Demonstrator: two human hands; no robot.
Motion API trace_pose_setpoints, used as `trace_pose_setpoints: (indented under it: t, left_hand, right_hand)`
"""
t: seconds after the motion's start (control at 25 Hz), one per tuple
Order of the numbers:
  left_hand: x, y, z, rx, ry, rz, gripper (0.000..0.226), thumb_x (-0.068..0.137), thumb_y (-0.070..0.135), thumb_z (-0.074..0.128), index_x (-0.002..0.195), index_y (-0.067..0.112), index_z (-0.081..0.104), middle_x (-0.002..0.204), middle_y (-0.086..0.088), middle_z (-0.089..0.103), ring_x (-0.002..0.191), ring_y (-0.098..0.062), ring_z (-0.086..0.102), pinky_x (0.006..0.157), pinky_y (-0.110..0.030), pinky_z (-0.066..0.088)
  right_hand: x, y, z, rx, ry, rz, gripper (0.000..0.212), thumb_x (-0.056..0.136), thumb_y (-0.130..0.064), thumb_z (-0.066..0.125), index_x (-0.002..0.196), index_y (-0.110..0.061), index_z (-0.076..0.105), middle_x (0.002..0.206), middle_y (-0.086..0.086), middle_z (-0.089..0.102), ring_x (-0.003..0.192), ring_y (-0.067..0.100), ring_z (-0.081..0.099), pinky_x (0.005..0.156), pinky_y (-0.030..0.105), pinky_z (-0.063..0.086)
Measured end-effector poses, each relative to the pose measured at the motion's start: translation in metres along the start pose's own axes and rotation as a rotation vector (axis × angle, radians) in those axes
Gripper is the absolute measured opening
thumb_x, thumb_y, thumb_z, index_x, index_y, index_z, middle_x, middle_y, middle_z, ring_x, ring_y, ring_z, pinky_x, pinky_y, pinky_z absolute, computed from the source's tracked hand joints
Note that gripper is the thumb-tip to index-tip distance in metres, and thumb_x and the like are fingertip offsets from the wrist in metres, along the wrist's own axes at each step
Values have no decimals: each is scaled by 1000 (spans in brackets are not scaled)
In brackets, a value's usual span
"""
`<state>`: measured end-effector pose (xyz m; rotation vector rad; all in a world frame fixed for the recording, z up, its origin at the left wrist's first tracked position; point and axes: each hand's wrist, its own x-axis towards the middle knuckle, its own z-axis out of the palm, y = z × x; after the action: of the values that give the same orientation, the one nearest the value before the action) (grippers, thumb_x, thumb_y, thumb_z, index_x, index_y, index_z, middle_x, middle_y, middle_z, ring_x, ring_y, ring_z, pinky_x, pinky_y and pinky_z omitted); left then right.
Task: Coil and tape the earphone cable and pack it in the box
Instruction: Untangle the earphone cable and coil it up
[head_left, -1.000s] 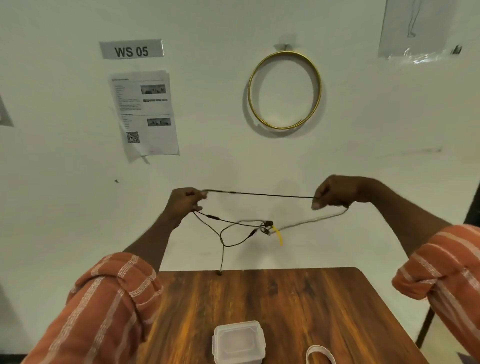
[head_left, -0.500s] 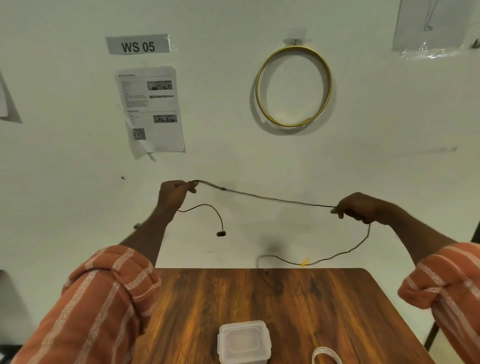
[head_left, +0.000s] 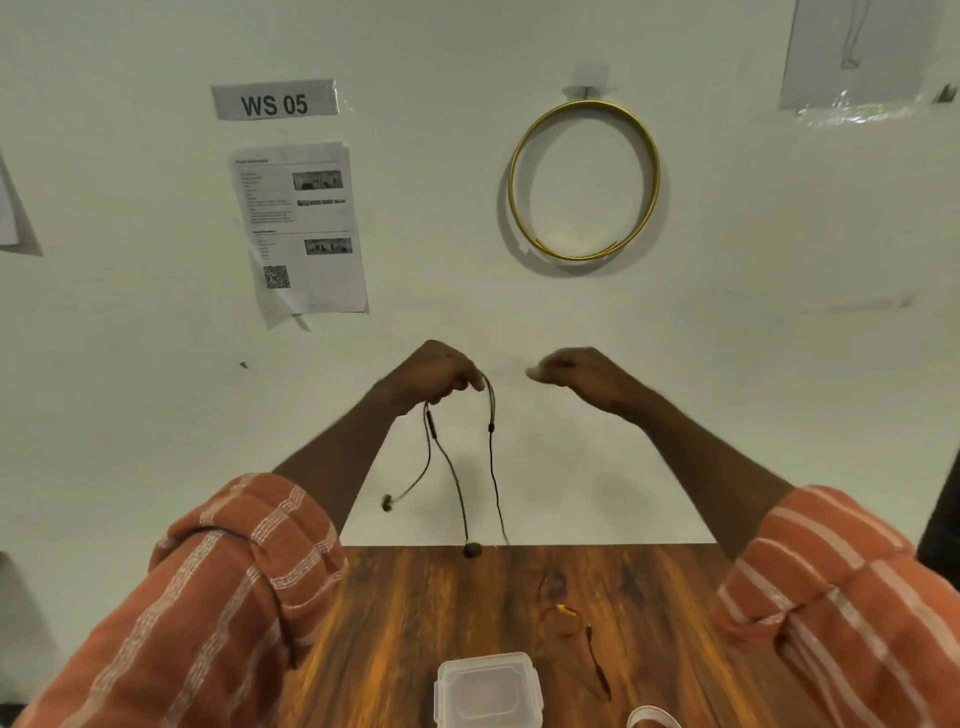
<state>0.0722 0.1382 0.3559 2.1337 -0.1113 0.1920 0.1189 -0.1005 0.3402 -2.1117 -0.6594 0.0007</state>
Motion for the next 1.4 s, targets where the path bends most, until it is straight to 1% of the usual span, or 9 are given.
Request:
trace_pose_setpoints:
  t: [0.12, 0.24, 0.48, 0.68, 0.92, 1.04, 1.16, 1.24, 1.4]
  left_hand:
    - [6, 19, 18, -9, -70, -10, 22, 81, 9, 54, 77, -3, 71, 54, -1, 47, 46, -13, 31, 45, -24, 24]
    - [0, 20, 21, -139, -143, -58, 19, 86, 13, 50, 78, 5, 65, 52, 3, 43, 43, -10, 27, 42, -22, 20]
    - [-38, -11, 45, -387, -264, 61, 22, 101, 16, 48, 96, 4, 66, 57, 2, 51, 61, -20, 63, 67, -26, 52]
    - [-67, -40, 65, -631, -371, -6, 27, 103, 20, 41, 94, 8, 63, 57, 6, 46, 44, -10, 44, 61, -27, 47]
    - [-93, -49, 72, -918, -473, 32, 21, 96, 27, 52, 97, 9, 64, 58, 2, 50, 75, -22, 61, 87, -40, 52]
    - [-102, -39, 69, -1015, -433, 101, 20, 98, 20, 49, 97, 6, 64, 54, 0, 53, 82, -26, 69, 96, -43, 48]
    - [-93, -8, 52, -1246, -352, 223, 21, 88, 23, 67, 102, 8, 66, 51, 8, 43, 47, -7, 46, 58, -23, 52]
    - [-73, 19, 38, -1303, -185, 275, 28, 96, 20, 52, 119, 6, 62, 53, 8, 43, 45, -4, 40, 46, -16, 39]
    - [-34, 36, 18, -897, 215, 335, 40, 105, 10, 38, 145, 9, 40, 63, -1, 58, 61, -15, 62, 66, -19, 54]
  right_hand:
    - [10, -40, 26, 215, -264, 9, 56, 89, -64, 48, 98, -12, 67, 91, 5, 73, 87, 17, 69, 94, 41, 48]
    - [12, -34, 17, 235, -348, 9, 47, 91, -58, 53, 82, -12, 62, 62, -1, 38, 54, 13, 36, 62, 31, 47]
    - [17, -32, -14, -10, -210, -169, 27, 92, -35, 64, 80, -11, 72, 56, -8, 38, 57, 11, 33, 55, 25, 33]
    - [21, -32, -33, 43, 10, -196, 28, 93, -35, 62, 76, -14, 68, 63, -3, 41, 59, 10, 35, 54, 25, 28]
    - [29, -4, -16, 339, 355, -114, 29, 95, -32, 58, 72, -15, 64, 64, -1, 40, 56, 13, 31, 52, 27, 28]
    - [26, 21, 4, 505, 503, 26, 31, 96, -30, 57, 70, -15, 61, 64, 0, 42, 53, 13, 30, 50, 26, 26]
    - [1, 46, 45, 524, 475, 111, 30, 97, -28, 56, 71, -15, 64, 64, 3, 42, 49, 12, 30, 45, 25, 25]
    - [-28, 52, 77, 458, 344, 101, 28, 97, -30, 56, 77, -15, 69, 62, 0, 43, 50, 11, 34, 44, 24, 28]
    - [-88, 31, 111, 413, 33, -67, 19, 97, -20, 56, 94, -13, 74, 60, 0, 46, 52, 11, 40, 48, 24, 34]
